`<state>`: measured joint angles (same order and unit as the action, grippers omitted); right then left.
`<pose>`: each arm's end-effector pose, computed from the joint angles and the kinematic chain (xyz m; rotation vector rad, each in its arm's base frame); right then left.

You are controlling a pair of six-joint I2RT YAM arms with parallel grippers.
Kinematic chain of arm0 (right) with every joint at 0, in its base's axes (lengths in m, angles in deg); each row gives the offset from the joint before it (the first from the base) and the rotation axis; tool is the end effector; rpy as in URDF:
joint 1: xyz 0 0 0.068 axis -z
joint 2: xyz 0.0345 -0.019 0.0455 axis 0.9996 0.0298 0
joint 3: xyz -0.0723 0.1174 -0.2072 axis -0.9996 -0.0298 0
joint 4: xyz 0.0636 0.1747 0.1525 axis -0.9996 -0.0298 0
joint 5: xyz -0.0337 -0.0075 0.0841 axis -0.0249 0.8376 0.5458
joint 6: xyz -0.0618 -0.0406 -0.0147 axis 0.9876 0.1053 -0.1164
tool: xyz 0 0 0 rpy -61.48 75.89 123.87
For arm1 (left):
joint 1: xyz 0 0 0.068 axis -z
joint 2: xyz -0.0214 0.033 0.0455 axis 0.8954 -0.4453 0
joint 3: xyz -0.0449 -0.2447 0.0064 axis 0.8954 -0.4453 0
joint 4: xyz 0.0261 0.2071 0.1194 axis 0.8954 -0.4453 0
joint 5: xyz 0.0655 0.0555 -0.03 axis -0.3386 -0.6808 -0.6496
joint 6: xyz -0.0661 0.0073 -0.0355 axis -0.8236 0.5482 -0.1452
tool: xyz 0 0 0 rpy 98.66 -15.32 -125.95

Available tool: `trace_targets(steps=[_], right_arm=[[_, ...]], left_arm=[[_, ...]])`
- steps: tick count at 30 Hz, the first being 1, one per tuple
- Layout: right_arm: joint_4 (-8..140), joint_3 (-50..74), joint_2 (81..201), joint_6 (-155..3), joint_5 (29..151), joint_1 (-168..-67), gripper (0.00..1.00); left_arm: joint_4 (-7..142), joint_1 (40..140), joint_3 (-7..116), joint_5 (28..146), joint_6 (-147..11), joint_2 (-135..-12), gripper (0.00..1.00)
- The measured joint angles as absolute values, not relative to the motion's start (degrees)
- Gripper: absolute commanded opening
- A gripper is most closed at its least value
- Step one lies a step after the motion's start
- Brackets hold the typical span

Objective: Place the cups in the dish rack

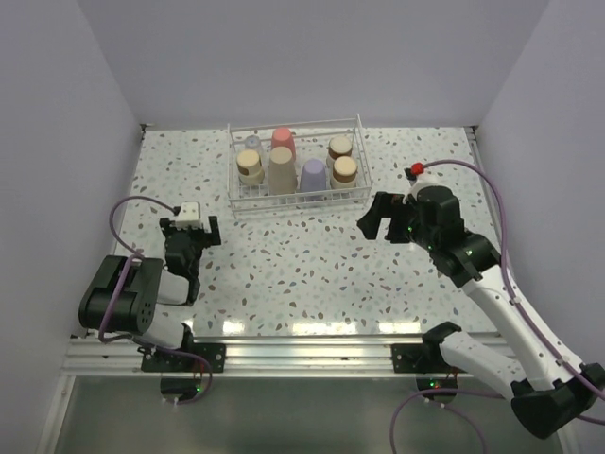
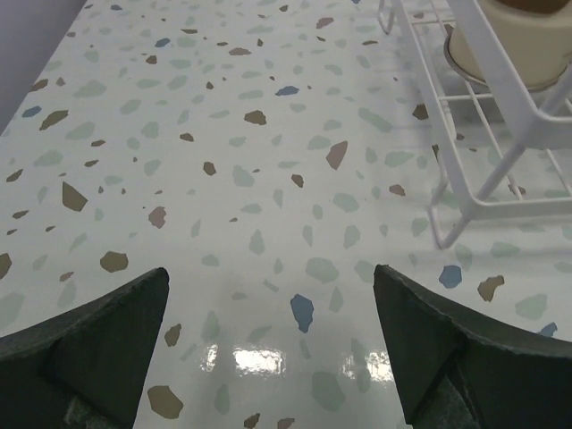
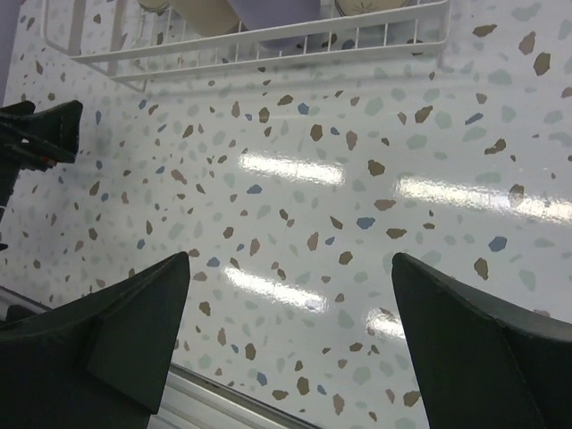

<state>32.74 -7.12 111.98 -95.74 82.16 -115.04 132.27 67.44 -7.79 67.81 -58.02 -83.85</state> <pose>0.1872 0.0945 0.3110 -0.0040 2.1353 0.5621 0.2495 -0.0045 0.1305 -0.1081 1.7201 0.0989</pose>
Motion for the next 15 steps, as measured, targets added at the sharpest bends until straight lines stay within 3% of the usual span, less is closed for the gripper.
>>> trace_targets(steps=[6,15], right_arm=[[37.2,-10.8,110.8,-94.5,81.0,-115.1,0.98],[48.3,-26.5,100.1,-82.1,67.1,-115.3,0.98]], left_arm=[[135.5,67.4,-8.8,71.0,-56.2,-85.1,1.00],[137.8,67.4,-8.8,71.3,-55.8,-85.1,1.00]])
